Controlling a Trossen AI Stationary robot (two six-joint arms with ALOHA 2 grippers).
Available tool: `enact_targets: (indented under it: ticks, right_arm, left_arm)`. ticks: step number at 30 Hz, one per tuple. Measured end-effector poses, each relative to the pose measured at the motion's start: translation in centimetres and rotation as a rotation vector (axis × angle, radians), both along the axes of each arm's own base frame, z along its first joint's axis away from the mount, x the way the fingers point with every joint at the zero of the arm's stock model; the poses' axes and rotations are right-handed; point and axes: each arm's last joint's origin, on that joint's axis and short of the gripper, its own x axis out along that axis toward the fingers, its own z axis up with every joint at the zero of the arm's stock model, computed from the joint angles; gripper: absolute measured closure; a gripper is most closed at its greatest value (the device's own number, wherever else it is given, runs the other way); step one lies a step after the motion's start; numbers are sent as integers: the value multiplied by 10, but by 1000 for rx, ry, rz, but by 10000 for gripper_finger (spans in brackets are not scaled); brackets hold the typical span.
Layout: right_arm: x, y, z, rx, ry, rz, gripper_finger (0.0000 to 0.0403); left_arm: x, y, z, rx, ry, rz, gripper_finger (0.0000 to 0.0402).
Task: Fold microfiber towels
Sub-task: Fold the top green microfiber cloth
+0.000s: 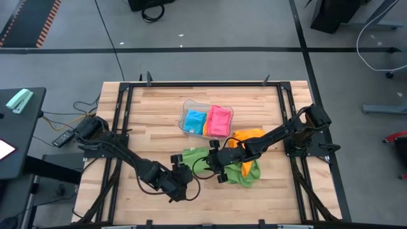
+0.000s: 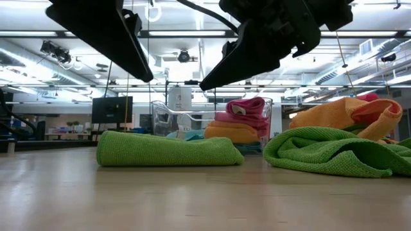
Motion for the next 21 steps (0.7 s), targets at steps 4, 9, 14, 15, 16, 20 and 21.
enact_targets:
  ticks: [4, 9, 14, 15, 16, 20, 21]
  right_arm:
    - [0, 0, 0, 0, 1, 1, 221]
    - [0, 0, 0, -1, 2, 1, 221]
    - [0, 0, 0, 0, -1, 1, 221]
    - [0, 0, 0, 1, -5, 1, 221]
    - [1, 0, 0, -1, -10, 3, 221]
    - [4, -5, -2, -23, -14, 2, 221]
    - [6, -8, -4, -30, -16, -2, 221]
  left_arm:
    - [2, 1, 0, -31, 13, -10, 223]
    - [3, 2, -1, -65, 32, -25, 224]
    - [3, 2, -1, -56, 36, -39, 225]
    - [3, 2, -1, -52, 37, -43, 225]
    - [3, 2, -1, -48, 38, -44, 224]
    - [4, 11, -10, 11, 47, 7, 225]
    - [5, 14, -13, 18, 44, 36, 226]
